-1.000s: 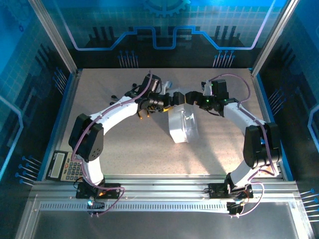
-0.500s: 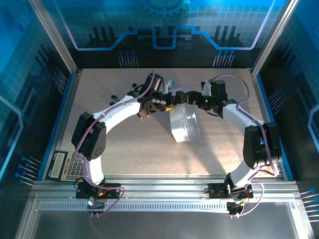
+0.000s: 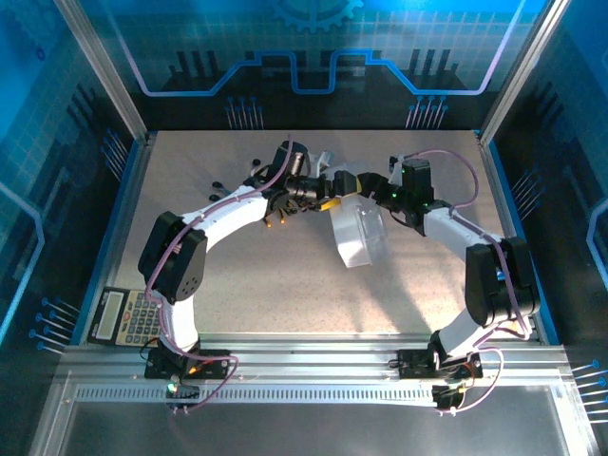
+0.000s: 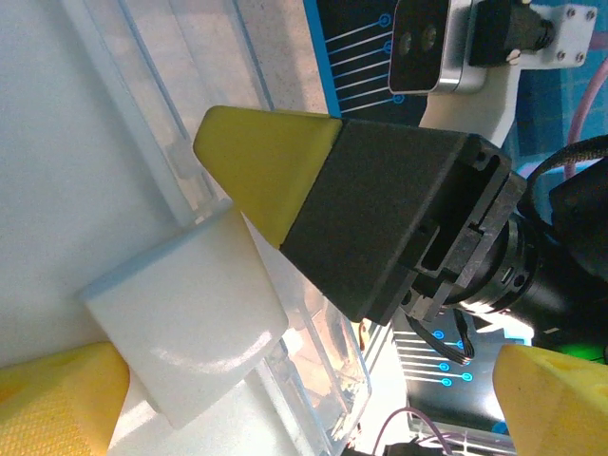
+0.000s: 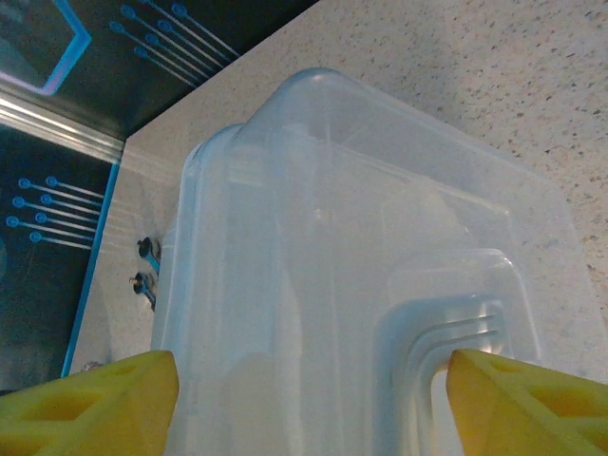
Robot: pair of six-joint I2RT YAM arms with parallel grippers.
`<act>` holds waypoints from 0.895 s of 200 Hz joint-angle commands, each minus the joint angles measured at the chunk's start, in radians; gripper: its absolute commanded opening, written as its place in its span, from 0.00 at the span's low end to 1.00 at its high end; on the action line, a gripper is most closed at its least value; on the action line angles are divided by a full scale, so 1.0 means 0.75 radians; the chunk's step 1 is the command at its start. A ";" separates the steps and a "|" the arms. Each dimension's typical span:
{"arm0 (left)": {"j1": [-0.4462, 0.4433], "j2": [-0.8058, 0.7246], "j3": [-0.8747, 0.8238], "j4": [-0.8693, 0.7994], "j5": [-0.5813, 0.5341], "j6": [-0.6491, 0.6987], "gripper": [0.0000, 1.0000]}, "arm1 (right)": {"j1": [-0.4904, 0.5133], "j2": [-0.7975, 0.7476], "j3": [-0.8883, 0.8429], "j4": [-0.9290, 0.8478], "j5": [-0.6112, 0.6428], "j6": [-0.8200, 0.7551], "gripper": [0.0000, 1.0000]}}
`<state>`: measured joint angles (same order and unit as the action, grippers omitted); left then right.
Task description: Pack the tool kit
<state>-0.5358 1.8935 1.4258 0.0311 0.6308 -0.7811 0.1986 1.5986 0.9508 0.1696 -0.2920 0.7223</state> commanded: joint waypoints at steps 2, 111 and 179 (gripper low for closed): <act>-0.045 0.068 -0.056 0.210 0.084 -0.030 0.99 | 0.139 0.049 -0.081 -0.059 -0.048 0.066 0.75; -0.045 0.095 -0.099 0.453 0.130 -0.153 0.99 | 0.173 0.047 -0.088 -0.035 0.007 0.113 0.74; 0.004 -0.019 -0.086 -0.067 -0.061 0.114 1.00 | 0.133 -0.006 -0.088 -0.135 0.062 0.032 0.74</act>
<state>-0.5198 1.9015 1.3758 0.2348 0.6430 -0.8001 0.2440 1.5894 0.9295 0.2085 -0.1787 0.7841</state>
